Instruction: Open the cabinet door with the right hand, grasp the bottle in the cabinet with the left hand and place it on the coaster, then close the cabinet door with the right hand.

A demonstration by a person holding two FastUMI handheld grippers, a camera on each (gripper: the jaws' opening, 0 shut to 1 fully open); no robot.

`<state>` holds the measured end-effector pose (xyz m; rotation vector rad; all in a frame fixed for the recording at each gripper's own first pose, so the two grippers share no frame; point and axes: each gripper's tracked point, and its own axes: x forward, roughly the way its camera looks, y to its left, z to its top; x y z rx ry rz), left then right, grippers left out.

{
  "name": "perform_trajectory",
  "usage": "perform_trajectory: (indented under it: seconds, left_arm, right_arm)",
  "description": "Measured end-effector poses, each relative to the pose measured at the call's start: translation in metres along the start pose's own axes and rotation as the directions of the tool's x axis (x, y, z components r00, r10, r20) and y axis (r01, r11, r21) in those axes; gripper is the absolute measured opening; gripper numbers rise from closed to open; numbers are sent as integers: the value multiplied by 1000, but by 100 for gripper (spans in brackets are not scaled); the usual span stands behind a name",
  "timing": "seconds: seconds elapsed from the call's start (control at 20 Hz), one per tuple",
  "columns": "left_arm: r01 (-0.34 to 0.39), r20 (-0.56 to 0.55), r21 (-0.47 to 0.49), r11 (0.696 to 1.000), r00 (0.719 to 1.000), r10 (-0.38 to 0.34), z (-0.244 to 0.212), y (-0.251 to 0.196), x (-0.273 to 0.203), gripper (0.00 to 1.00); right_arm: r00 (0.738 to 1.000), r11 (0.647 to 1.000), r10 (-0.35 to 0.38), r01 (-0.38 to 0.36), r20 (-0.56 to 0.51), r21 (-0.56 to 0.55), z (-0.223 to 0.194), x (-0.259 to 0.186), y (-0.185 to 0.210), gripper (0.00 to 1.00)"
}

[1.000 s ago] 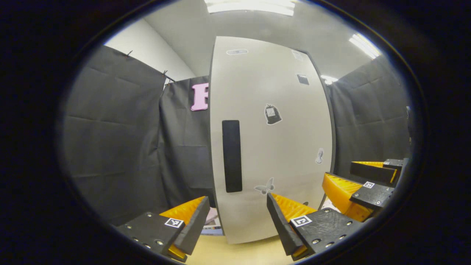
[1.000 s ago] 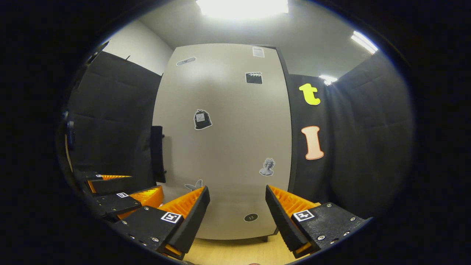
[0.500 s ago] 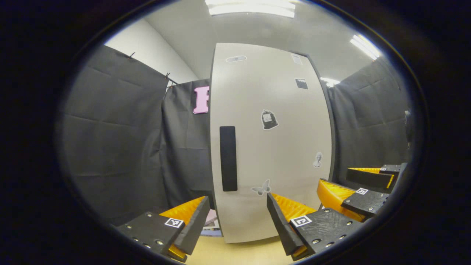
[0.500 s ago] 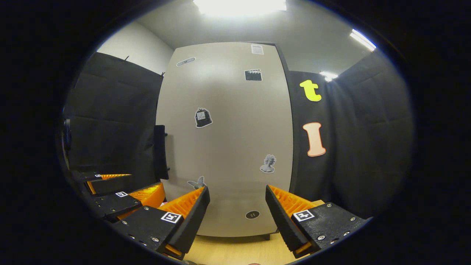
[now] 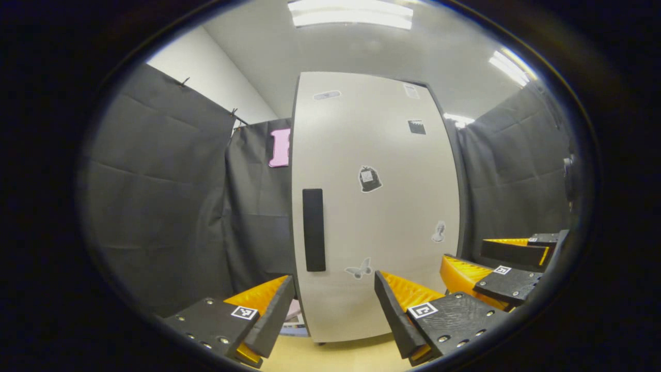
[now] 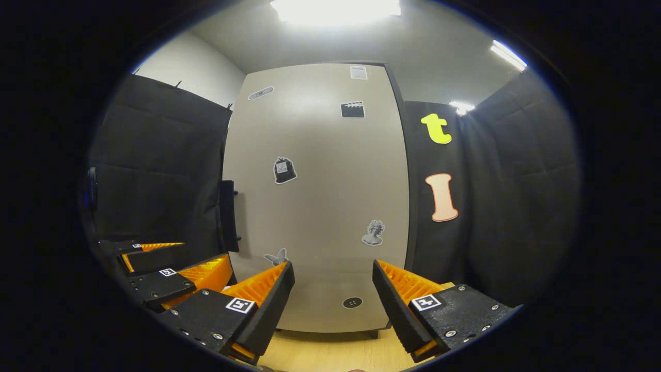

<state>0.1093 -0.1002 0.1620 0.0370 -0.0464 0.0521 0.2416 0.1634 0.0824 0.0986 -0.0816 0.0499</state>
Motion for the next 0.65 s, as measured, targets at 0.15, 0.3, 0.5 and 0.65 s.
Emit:
perform_trajectory:
  seconds: [0.15,0.3,0.5,0.65]
  left_arm:
    - [-23,-12,11,1000,1000,23,-2,5,-2,89]
    - [-21,-20,0,1000,1000,21,-3,2,-4,93]
    - [-22,-21,6,1000,1000,22,-5,4,-4,89]
    - [-14,-30,7,1000,999,14,-7,2,-7,92]
  right_arm:
    - [1000,1000,0,0,5,-8,1,-2,1,94]
    - [1000,1000,5,-5,-5,-7,-3,-1,4,94]
    - [1000,1000,0,0,-15,3,-7,-3,3,94]
    - [1000,1000,-1,1,-31,5,-11,-2,2,94]
